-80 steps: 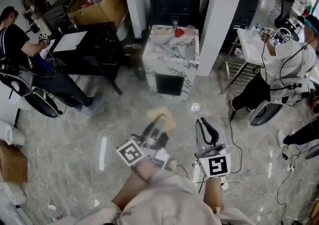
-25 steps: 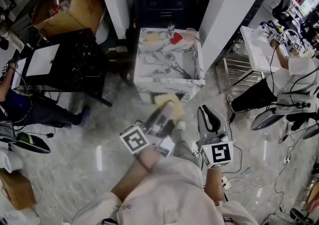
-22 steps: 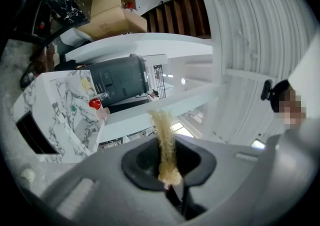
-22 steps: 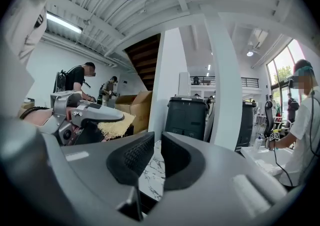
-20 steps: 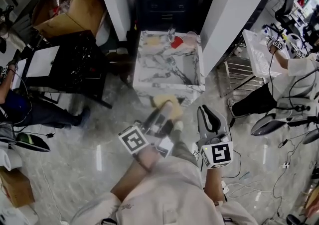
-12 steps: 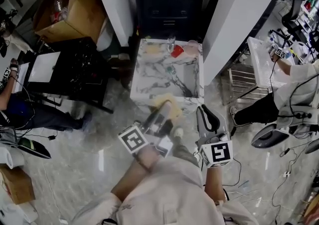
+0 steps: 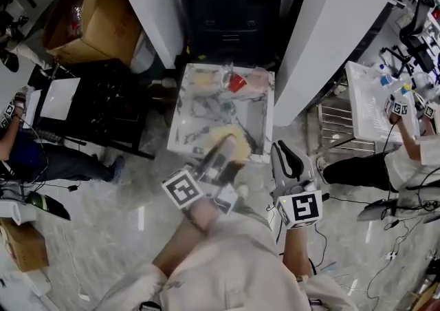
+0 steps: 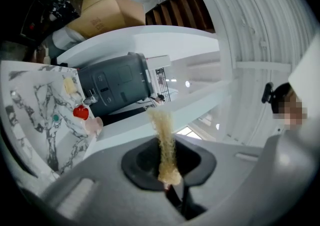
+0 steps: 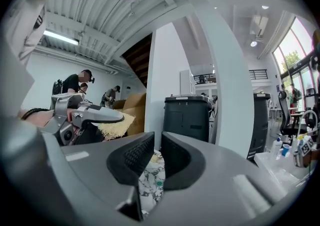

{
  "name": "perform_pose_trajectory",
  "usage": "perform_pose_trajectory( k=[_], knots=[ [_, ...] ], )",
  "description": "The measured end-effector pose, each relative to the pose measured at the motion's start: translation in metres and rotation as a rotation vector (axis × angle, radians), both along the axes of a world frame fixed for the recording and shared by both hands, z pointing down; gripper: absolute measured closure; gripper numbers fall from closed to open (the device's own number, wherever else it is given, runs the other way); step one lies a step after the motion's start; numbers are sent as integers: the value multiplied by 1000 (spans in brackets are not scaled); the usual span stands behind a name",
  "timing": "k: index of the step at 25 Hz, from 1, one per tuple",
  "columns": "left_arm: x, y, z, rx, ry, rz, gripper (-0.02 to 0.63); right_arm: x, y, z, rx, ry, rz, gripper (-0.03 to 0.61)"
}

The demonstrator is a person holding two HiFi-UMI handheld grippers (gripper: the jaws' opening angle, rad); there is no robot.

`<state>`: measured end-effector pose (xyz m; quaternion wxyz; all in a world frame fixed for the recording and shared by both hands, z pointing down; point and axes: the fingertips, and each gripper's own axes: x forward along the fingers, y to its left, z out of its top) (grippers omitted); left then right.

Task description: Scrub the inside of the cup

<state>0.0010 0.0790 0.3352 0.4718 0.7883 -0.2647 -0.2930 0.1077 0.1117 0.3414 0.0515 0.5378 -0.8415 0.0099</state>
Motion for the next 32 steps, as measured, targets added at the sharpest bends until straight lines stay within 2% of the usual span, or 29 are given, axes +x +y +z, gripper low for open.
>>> perform_pose_trajectory(
  k=[7,14,24,32],
  knots=[
    [19,-29,9,-36,-40,-34,589,32,-39,8,-21,-52,-10,540],
    [28,-57,20,-68,-47,-31,589,37,-70,20,-54,-59,-17,540],
    [21,-121,47,-96,-19,32,589,32,-127,32,-69,45,53,540],
    [-1,-183,75,-148,-11,107,589,6,-188,50,-112,127,105,540]
  ],
)
